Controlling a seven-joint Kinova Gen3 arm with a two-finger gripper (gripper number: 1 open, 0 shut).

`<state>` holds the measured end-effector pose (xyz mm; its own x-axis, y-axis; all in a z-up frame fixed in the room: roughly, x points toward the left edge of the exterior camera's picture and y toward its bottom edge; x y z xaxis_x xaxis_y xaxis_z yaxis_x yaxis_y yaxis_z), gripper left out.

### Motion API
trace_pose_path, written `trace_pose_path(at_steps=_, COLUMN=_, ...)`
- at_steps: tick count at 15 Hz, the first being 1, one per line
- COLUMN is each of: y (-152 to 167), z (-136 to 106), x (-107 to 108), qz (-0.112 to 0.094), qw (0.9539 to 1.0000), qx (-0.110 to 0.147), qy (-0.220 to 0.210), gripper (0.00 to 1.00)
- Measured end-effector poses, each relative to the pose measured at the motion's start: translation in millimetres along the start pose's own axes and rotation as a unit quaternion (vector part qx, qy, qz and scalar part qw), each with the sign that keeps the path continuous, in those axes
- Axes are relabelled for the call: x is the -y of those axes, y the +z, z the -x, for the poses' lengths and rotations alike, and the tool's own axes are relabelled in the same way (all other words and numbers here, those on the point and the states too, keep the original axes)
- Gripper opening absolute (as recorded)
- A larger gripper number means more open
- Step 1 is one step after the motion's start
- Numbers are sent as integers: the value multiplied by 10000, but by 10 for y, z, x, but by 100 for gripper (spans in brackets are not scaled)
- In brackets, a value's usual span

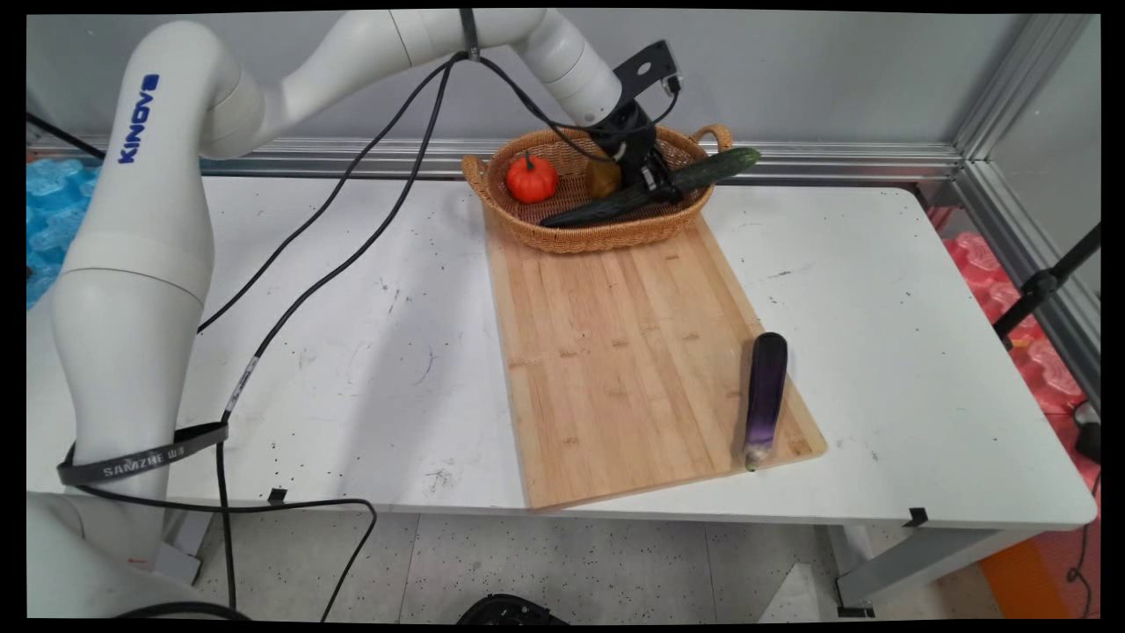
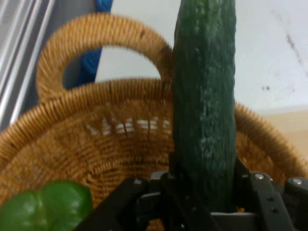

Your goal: Place the picked object on the cutting board

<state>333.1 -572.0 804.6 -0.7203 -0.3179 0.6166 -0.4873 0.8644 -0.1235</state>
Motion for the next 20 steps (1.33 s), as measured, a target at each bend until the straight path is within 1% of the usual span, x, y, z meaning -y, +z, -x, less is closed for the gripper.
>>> trace_pose_path(at_steps=1, y=-17, z=-29, x=-2, qz=-11, qw=10000, qx=-19, qy=-5, gripper=0)
trace_pose_path(at_steps=4, y=-151, z=-236, x=-35, qz=-82, qw=9999, qx=-125, qy=3, gripper=0)
trace_pose_path(at_steps=6, y=-252, z=-405, x=-90, qz=-109, qw=9998, qx=-184, qy=34, gripper=0)
trace_pose_path(at_steps=8, y=-353, z=-581, x=-184, qz=-92, qw=9997, qx=-235, qy=65, gripper=0)
trace_pose_path(at_steps=10, y=-435, z=-744, x=-308, qz=-41, qw=9996, qx=-261, qy=109, gripper=0)
trace_pose_path(at_steps=14, y=-545, z=-973, x=-549, qz=57, qw=9996, qx=-236, qy=175, gripper=0)
trace_pose_path(at_steps=17, y=-629, z=-1139, x=-832, qz=176, qw=9995, qx=-111, qy=232, gripper=0)
trace_pose_path(at_steps=20, y=-667, z=-1174, x=-1062, qz=259, qw=9995, qx=28, qy=173, gripper=0)
